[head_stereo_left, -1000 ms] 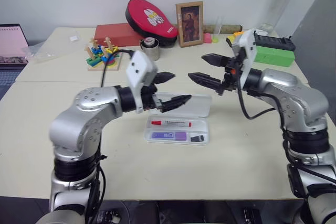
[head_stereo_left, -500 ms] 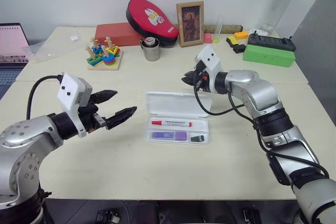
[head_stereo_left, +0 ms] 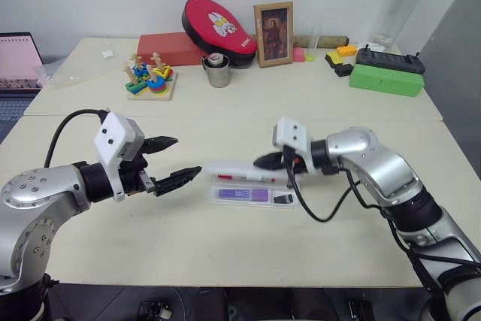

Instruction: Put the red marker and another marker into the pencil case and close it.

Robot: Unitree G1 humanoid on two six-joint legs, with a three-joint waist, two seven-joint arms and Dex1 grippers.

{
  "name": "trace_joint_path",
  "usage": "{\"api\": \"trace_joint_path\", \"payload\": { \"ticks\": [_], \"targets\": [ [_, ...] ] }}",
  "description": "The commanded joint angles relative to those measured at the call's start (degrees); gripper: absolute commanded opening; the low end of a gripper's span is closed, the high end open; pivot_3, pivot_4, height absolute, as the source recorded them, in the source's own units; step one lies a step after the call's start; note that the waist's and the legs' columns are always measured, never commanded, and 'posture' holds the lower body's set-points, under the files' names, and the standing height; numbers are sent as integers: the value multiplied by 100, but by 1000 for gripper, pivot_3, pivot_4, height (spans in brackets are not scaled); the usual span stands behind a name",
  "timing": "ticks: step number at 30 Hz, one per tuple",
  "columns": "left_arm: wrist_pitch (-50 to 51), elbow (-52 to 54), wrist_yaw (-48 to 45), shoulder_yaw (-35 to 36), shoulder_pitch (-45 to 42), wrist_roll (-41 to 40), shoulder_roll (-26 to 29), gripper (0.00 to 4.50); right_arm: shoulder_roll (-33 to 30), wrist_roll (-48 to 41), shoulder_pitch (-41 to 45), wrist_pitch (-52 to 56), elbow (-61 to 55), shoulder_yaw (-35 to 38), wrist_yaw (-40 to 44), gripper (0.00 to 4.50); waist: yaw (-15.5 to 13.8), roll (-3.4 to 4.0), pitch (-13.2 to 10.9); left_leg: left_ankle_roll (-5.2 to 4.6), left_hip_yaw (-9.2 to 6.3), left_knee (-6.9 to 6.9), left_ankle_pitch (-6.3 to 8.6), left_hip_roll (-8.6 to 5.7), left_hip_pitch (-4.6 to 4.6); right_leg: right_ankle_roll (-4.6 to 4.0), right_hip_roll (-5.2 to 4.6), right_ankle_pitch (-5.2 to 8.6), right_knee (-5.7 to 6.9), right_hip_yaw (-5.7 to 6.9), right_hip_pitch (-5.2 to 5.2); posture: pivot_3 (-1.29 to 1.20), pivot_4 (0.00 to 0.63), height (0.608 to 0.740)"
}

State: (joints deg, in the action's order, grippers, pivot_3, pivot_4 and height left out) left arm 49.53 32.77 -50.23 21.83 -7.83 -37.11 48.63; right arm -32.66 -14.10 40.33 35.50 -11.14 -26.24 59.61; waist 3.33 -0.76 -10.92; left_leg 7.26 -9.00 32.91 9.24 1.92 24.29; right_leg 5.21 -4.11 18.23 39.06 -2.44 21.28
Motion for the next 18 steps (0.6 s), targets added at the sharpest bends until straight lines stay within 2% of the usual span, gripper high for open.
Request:
{"api": "trace_joint_path", "payload": {
  "ticks": [1, 4, 8, 14, 18],
  "targets": [
    [-207, -69, -110, -150, -115, -5, 196, 4500, -212, 539, -217, -291, -163, -523, 137, 7, -1, -2, 1, 0, -1, 0, 0, 0, -1, 0, 0, 0, 0, 1, -1, 0, 150, 740],
    [-245, -98, -104, -234, -193, -65, 247, 4500, -212, 890, -308, -455, 60, -755, 65, 7, 6, -2, 1, 0, 0, 1, 0, 0, -1, 0, 0, 0, 0, 1, -1, 0, 150, 740],
    [-303, -144, -144, -306, -190, -77, 308, 4500, -134, 939, -372, -482, 195, -669, 78, 7, 12, -8, 5, 0, 2, 0, 0, 1, -22, 1, 0, 0, 0, -3, -16, 0, 150, 740],
    [-411, -531, 191, -372, -305, 148, 210, 4500, 114, 85, -444, -305, 235, 631, -76, 7, -6, -8, 4, 0, 2, 0, 0, 1, -26, 1, 0, 0, 2, -4, -20, 0, 150, 740],
    [-581, -1235, 816, -583, -526, 767, 123, 4500, 58, -170, -420, -207, 551, 1370, -250, 647, -8, -8, 4, 0, 2, 0, 0, 1, -24, 1, 0, 0, 2, -3, -19, 0, 150, 740]
  ]
}}
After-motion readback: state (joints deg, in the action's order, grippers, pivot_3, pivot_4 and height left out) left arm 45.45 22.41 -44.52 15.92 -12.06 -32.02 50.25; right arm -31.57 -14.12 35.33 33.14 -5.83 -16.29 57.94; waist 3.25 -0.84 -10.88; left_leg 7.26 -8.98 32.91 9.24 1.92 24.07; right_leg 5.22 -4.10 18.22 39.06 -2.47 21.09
